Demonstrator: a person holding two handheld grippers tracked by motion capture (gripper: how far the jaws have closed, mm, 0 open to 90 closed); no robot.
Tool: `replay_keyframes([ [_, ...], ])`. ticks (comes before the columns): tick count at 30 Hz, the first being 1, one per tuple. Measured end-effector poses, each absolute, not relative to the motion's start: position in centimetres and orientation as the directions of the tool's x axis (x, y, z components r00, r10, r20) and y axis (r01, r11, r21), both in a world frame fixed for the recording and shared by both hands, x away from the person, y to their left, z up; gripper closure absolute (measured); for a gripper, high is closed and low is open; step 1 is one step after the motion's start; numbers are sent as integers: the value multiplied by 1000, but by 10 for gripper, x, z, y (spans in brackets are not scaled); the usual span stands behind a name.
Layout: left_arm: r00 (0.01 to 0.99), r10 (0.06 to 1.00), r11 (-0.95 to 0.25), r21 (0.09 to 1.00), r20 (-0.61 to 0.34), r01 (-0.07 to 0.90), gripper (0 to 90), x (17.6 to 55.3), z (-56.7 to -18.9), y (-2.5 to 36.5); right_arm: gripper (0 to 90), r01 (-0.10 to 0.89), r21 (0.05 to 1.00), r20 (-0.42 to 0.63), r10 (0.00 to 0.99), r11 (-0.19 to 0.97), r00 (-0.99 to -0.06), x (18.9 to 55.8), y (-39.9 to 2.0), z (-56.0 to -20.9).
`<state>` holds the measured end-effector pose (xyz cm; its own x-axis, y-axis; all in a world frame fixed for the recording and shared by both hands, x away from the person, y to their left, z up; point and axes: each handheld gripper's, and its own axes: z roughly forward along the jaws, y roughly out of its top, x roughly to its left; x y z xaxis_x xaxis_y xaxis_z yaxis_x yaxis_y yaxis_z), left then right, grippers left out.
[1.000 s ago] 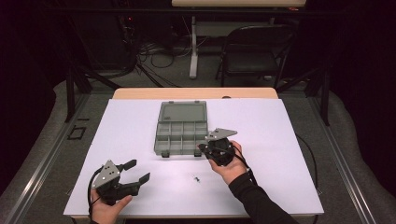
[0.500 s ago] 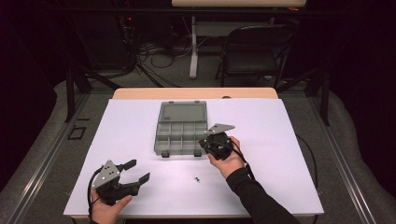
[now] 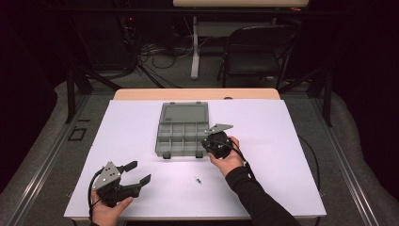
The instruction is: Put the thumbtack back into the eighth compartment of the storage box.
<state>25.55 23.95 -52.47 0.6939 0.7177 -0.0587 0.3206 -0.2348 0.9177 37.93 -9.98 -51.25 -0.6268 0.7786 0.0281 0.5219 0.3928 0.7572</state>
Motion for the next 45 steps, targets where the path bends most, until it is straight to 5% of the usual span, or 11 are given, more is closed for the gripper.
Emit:
replay_keyframes([
  [19, 694, 718, -236, 918, -57, 319, 274, 255, -525, 240, 889, 539, 737, 25, 780, 408, -625, 384, -97, -520],
  [35, 693, 718, -235, 918, -58, 320, 274, 255, -525, 240, 486, 510, 768, 2, 796, 387, -606, 377, -100, -513],
  [45, 692, 720, -231, 918, -61, 322, 274, 255, -525, 239, 376, 455, 793, -36, 776, 406, -629, 356, -99, -502],
])
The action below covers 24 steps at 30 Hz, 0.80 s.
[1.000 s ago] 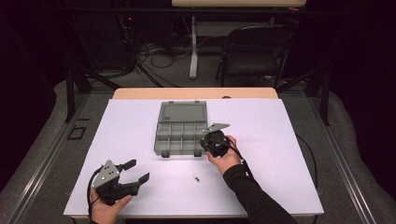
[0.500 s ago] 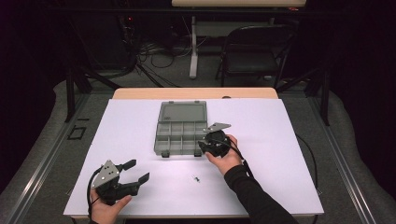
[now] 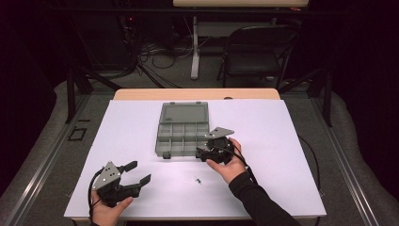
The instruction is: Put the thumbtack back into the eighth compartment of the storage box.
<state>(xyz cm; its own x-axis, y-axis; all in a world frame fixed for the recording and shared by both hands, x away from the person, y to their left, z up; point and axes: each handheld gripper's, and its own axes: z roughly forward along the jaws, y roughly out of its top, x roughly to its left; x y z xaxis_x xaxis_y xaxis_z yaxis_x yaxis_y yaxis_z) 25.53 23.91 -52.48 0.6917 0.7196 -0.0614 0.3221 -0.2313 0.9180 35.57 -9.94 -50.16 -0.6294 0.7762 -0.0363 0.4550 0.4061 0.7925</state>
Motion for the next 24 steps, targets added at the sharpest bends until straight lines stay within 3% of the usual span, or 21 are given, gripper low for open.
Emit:
replay_keyframes([
  [10, 693, 718, -235, 918, -57, 319, 274, 255, -525, 239, 330, 406, 826, -35, 754, 391, -656, 327, -105, -495],
  [24, 691, 721, -235, 918, -55, 319, 274, 254, -525, 238, 337, 382, 829, -43, 728, 409, -685, 297, -114, -509],
])
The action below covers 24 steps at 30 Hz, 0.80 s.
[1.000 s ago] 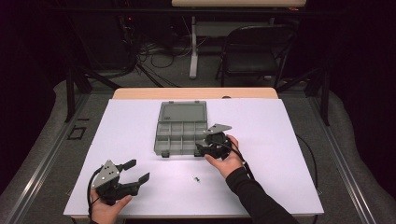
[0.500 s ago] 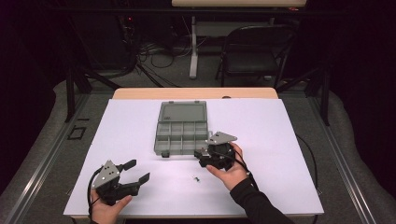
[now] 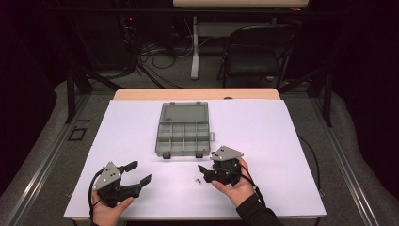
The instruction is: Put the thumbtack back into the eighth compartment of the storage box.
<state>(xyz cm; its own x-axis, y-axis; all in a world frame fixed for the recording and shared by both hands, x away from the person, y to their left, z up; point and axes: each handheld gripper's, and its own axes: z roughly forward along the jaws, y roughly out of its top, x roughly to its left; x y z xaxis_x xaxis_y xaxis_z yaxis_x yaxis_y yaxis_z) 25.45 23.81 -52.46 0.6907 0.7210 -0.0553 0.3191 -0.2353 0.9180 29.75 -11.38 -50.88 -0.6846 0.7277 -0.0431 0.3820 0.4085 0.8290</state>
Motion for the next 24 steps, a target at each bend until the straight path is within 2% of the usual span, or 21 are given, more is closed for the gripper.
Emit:
replay_keyframes([
  [5, 691, 721, -235, 918, -56, 320, 274, 255, -525, 238, 336, 395, 836, -8, 729, 380, -684, 290, -117, -518],
  [16, 691, 721, -236, 918, -55, 319, 274, 255, -525, 238, 339, 371, 839, -11, 694, 398, -720, 279, -117, -532],
  [24, 692, 720, -238, 917, -53, 319, 274, 254, -525, 238, 363, 390, 832, 9, 694, 394, -720, 276, -115, -545],
])
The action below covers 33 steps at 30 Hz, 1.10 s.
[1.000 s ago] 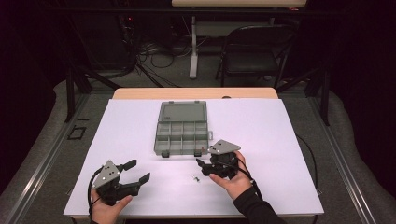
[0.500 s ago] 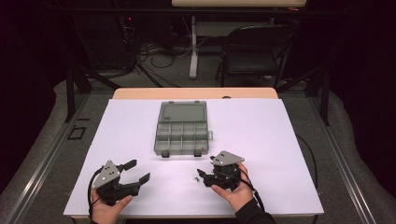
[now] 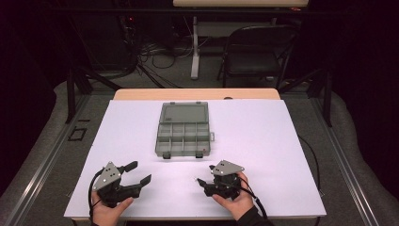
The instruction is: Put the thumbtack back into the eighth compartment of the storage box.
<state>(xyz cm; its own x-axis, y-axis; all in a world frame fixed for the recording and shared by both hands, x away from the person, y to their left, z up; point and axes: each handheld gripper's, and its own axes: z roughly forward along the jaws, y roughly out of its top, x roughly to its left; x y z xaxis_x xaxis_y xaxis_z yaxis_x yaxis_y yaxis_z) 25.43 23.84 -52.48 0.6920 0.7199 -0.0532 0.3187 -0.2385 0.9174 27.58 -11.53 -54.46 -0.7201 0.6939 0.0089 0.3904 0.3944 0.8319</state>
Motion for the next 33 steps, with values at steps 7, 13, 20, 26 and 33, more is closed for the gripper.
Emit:
replay_keyframes([
  [7, 693, 719, -239, 918, -52, 317, 274, 254, -525, 238, 487, 401, 809, 7, 675, 430, -738, 273, -109, -553],
  [13, 693, 719, -238, 917, -55, 319, 274, 254, -525, 238, 595, 397, 803, -4, 669, 445, -743, 272, -106, -556],
  [20, 694, 718, -239, 917, -53, 318, 274, 254, -525, 238, 748, 404, 793, -2, 665, 455, -747, 273, -103, -561],
  [26, 695, 718, -241, 918, -50, 316, 274, 254, -525, 238, 786, 417, 785, 14, 660, 458, -751, 273, -102, -562],
  [33, 693, 719, -239, 918, -52, 317, 274, 254, -525, 238, 834, 425, 777, 17, 660, 464, -751, 274, -100, -564],
])
